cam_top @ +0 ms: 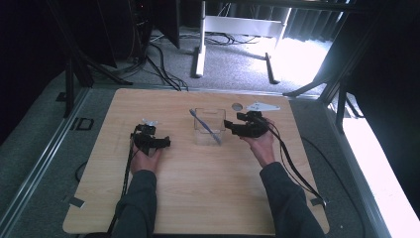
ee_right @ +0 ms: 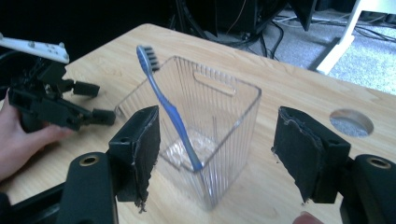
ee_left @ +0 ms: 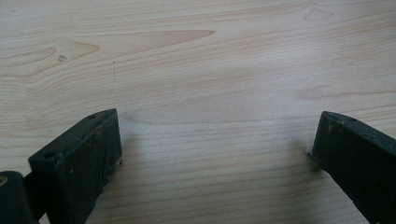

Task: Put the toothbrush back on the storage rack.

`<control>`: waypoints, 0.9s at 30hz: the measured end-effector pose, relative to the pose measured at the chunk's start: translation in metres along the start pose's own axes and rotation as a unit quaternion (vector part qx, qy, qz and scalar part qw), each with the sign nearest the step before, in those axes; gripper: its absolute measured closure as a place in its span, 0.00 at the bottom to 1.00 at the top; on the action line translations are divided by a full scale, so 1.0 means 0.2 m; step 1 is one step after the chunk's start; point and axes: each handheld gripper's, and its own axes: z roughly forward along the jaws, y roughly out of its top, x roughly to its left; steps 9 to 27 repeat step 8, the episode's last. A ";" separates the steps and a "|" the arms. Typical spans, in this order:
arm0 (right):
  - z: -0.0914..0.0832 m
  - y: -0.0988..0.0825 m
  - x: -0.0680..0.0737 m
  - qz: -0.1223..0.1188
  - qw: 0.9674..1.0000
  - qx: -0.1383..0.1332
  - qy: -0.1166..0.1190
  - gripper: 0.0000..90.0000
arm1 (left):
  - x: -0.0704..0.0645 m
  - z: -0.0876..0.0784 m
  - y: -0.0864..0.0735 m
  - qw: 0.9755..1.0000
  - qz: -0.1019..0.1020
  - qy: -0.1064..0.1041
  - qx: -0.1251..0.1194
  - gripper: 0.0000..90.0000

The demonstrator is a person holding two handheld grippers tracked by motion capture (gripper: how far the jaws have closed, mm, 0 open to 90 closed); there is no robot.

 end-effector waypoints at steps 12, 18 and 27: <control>-0.09 -0.10 -0.03 0.023 0.999 0.020 -0.012 0.34 | 0.00 0.00 0.00 1.000 0.001 0.000 0.000 0.02; -0.09 -0.10 -0.03 0.023 0.999 0.020 -0.012 0.34 | 0.00 0.00 0.00 1.000 0.001 0.000 0.000 0.02; -0.09 -0.10 -0.03 0.023 0.999 0.020 -0.012 0.34 | 0.00 0.00 0.00 1.000 0.001 0.000 0.000 0.02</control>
